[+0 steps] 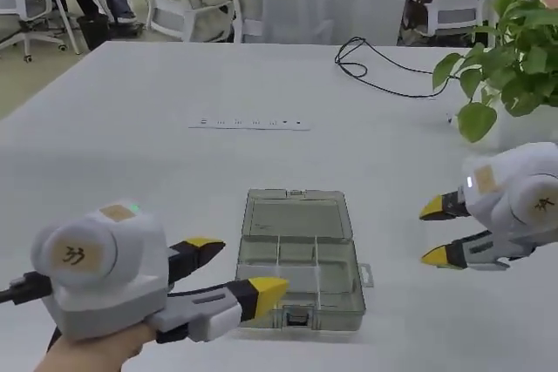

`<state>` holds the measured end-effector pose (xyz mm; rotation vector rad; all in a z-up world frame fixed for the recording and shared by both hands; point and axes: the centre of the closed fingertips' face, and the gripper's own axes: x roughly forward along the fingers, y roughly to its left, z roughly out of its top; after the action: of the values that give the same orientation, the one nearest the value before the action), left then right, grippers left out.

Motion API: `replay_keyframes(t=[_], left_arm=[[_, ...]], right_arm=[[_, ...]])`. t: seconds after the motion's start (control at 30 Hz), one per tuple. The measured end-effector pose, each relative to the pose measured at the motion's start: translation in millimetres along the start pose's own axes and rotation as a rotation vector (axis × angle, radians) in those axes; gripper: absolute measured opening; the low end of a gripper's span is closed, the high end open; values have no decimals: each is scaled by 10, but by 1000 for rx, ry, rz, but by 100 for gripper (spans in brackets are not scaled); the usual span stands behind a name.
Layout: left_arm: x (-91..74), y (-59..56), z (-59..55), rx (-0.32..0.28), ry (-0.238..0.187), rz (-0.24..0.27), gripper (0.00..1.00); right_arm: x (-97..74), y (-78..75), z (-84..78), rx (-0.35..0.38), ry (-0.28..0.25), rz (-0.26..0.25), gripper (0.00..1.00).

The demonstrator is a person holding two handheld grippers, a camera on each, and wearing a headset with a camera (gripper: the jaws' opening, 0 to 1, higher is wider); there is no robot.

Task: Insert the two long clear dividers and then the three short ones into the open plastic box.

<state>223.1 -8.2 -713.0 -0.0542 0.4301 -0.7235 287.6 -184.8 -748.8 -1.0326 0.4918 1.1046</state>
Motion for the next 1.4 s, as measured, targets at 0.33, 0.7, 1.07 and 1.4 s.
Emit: replay_keyframes(t=[0.33, 0.7, 1.07, 1.4], left_arm=[[2, -71, 47, -45, -24, -35, 49], [39, -131, 66, -141, -56, -86, 39], [16, -75, 143, -297, -114, -125, 22], [3, -71, 163, -340, -122, -154, 10]], right_arm=[[35, 26, 572, -34, -97, -32, 32], [148, 203, 1066, -71, -181, -16, 32], [224, 333, 1428, -97, -243, 4, 32], [221, 365, 1620, -105, -282, 6, 32]])
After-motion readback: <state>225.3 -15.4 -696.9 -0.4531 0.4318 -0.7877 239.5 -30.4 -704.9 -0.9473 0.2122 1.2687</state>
